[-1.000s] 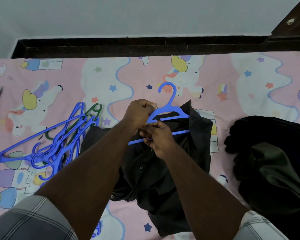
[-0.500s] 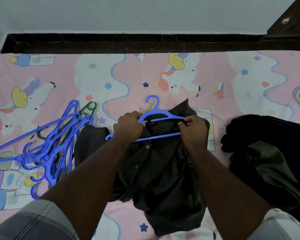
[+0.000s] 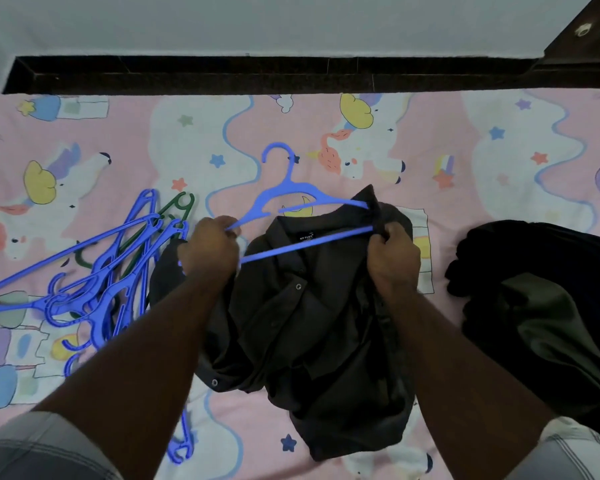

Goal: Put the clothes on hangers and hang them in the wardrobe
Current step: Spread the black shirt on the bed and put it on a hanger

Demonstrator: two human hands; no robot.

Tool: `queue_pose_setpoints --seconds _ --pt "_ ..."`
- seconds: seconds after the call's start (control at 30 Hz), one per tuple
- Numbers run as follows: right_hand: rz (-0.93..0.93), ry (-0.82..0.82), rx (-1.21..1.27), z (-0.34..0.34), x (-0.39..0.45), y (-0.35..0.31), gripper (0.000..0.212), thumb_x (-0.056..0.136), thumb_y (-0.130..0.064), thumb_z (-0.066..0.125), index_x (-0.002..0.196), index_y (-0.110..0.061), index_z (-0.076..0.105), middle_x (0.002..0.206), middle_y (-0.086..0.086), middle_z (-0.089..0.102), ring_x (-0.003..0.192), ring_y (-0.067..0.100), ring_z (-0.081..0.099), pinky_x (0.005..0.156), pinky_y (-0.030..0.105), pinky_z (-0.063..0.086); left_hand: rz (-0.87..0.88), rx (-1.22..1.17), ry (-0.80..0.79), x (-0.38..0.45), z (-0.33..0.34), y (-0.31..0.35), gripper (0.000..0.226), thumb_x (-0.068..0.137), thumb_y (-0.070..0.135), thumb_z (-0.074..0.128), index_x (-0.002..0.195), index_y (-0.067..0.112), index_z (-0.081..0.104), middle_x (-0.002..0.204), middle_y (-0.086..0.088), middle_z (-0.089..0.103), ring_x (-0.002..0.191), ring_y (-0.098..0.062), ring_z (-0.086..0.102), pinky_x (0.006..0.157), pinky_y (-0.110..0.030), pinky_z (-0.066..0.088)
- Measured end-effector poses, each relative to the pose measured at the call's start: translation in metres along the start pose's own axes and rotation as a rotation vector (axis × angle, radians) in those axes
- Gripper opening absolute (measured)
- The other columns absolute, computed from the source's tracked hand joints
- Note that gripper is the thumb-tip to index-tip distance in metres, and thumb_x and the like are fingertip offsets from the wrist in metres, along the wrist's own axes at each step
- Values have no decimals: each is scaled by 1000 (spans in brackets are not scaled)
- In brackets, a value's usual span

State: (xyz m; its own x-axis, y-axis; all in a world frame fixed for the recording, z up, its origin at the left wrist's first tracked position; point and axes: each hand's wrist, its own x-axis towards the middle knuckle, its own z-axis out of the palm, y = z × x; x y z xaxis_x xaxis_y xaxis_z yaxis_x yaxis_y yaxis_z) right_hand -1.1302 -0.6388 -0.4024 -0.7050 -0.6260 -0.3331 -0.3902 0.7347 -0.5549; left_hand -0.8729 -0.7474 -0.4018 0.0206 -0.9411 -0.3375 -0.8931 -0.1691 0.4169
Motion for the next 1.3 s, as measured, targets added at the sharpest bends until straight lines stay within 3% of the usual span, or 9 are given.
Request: queue_pose_setpoints --seconds 0.1,0.3,0.5,0.6,0.77,0.87,1.0,1.1,1.3 --pt "64 9 52 -1 -10 -9 28 97 -20 43 119 -12 59 113 18 64 108 39 59 91 39 46 -37 -56 87 4 -35 -31 21 94 20 57 104 30 73 101 -6 72 100 -35 66 93 -48 51" --pt "117 -49 97 2 -28 -28 35 100 -19 40 128 -11 59 127 15 62 118 37 56 98 38 43 -171 -137 212 -1 -61 -91 36 101 20 57 133 6 63 128 -22 65 122 -41 57 102 -46 44" --pt "44 -242 76 29 -45 -13 28 90 -34 50 107 -20 67 104 12 72 95 38 68 91 46 54 -260 -184 173 -6 -45 -107 28 100 18 56 116 0 68 109 -26 68 104 -46 63 90 -47 48" --pt "5 -247 42 27 -54 -13 27 99 -34 55 108 -12 68 108 10 70 102 31 62 86 31 44 -307 -237 127 -4 -37 -112 32 96 20 62 125 9 67 116 -20 70 105 -42 64 92 -46 51" --pt "-47 -218 -4 33 -53 -9 44 99 -34 57 64 -7 53 63 5 54 76 31 59 62 31 26 -311 -180 152 -9 -25 -108 32 94 19 64 125 12 66 120 -20 67 109 -42 62 92 -49 50" --pt "-116 -189 -47 36 -48 -8 28 95 -26 60 80 -3 65 80 14 68 85 35 63 68 32 38 -138 -24 215 -23 -14 -81 35 92 26 59 124 17 68 123 -16 66 115 -40 60 95 -50 48" --pt "-118 -258 -76 35 -46 -8 34 91 -19 55 125 -18 62 108 13 71 104 33 63 89 34 47 165 -214 -60 -59 22 -13 25 96 11 56 114 12 74 114 -4 73 108 -21 65 95 -23 42" --pt "-140 -314 -155 33 -40 1 35 92 -19 52 126 -21 62 120 14 68 112 37 61 94 37 47 280 -242 -167 -73 53 19 23 95 8 59 109 12 76 113 -2 74 110 -17 64 91 -14 36" --pt "-134 -363 -181 43 -21 24 33 86 -31 70 112 -12 64 109 15 68 105 36 62 85 33 46 165 -173 -225 -62 93 27 16 94 14 61 104 9 73 108 -10 73 105 -29 65 90 -31 47"
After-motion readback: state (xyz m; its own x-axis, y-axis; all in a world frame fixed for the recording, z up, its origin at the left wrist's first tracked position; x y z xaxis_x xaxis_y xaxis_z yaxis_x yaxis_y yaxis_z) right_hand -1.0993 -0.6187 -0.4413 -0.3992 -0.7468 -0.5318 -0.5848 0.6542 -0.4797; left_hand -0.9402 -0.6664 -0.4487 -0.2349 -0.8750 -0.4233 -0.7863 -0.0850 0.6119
